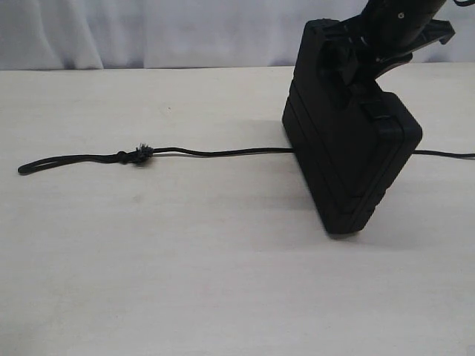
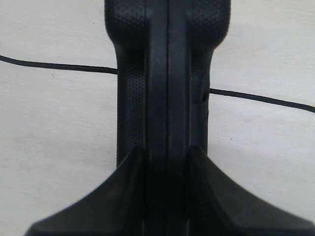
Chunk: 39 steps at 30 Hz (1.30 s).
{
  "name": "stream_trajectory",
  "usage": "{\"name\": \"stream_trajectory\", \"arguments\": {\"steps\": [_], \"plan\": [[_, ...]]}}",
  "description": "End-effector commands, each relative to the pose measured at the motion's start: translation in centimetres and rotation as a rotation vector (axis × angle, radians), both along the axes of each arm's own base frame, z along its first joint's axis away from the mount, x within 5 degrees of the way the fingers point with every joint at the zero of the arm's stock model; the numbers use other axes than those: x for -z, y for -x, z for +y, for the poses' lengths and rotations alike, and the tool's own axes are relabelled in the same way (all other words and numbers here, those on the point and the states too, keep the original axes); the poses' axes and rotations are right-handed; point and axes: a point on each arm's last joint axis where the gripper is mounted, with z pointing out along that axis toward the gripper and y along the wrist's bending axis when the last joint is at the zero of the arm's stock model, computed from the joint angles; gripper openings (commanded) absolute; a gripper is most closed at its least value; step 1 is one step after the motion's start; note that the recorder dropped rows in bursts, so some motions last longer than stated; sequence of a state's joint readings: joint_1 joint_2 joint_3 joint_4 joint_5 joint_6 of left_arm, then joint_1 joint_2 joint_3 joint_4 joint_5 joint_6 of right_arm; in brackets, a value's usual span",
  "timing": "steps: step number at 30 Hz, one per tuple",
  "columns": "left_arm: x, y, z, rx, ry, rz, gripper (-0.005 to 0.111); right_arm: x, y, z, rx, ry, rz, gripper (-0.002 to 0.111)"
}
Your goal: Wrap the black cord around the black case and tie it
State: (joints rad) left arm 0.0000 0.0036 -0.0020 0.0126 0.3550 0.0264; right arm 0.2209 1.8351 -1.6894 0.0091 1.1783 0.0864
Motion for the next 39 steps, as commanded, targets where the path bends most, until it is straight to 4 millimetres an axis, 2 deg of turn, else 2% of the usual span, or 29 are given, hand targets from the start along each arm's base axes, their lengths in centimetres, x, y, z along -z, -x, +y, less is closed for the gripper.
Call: {"name": "stream_trajectory", "arguments": {"steps": [1, 5, 7, 9, 11, 12, 15, 16, 18, 20, 23, 26, 30, 34, 37, 39], "plan": [[-0.1, 0.0, 0.0, 0.002, 0.006, -0.018, 0.000, 0.6, -0.1, -0.6, -0.013, 0.036, 0.030, 0.004], [-1.2, -0.2, 0.1, 0.002, -0.083, -0.143, 0.000, 0.6, -0.1, -0.6, -0.013, 0.036, 0.030, 0.004], [-2.8, -0.3, -0.1, 0.003, 0.039, -0.315, 0.000, 0.6, -0.1, -0.6, -0.013, 0.036, 0.030, 0.004], [-3.6, -0.2, 0.0, -0.003, 0.075, -0.404, 0.000, 0.6, -0.1, -0.6, -0.013, 0.036, 0.030, 0.004], [-5.2, 0.2, 0.1, -0.007, 0.104, -0.591, 0.000, 0.6, -0.1, -0.6, -0.013, 0.036, 0.030, 0.004], [-6.7, 0.8, 0.2, 0.005, 0.230, -0.772, 0.000, 0.6, -0.1, -0.6, -0.013, 0.036, 0.030, 0.004], [-8.4, 2.0, 0.2, 0.083, 0.481, -0.980, 0.000, 0.6, -0.1, -0.6, -0.013, 0.036, 0.030, 0.004], [-8.5, 2.0, 0.2, 0.087, 0.502, -0.974, 0.000, 0.6, -0.1, -0.6, -0.013, 0.036, 0.030, 0.004], [-10.8, 1.8, 0.1, 0.069, 0.476, -0.855, 0.000, 0.6, -0.1, -0.6, -0.013, 0.036, 0.030, 0.004], [-13.0, 0.6, -0.1, 0.035, 0.405, -0.668, 0.000, 0.6, -0.1, -0.6, -0.013, 0.036, 0.030, 0.004], [-16.1, -2.9, 0.1, -0.036, 0.228, -0.358, 0.000, 0.6, -0.1, -0.6, -0.013, 0.036, 0.030, 0.004], [-16.7, -6.5, 0.3, -0.073, 0.175, -0.130, 0.000, 0.6, -0.1, -0.6, -0.013, 0.036, 0.030, 0.004], [-15.1, -11.3, -1.3, 0.065, 0.074, 0.205, 0.000, 0.6, -0.1, -0.6, -0.013, 0.036, 0.030, 0.004], [-11.4, -16.3, -4.8, 0.380, 0.004, 0.541, 0.000, 0.6, -0.1, -0.6, -0.013, 0.036, 0.030, 0.004], [-8.5, -19.1, -6.7, 0.582, -0.129, 0.614, 0.000, 0.6, -0.1, -0.6, -0.013, 0.036, 0.030, 0.004], [-6.3, -20.7, -7.3, 0.597, -0.171, 0.646, 0.003, 0.6, -0.1, -0.6, -0.013, 0.036, 0.030, 0.004]]}}
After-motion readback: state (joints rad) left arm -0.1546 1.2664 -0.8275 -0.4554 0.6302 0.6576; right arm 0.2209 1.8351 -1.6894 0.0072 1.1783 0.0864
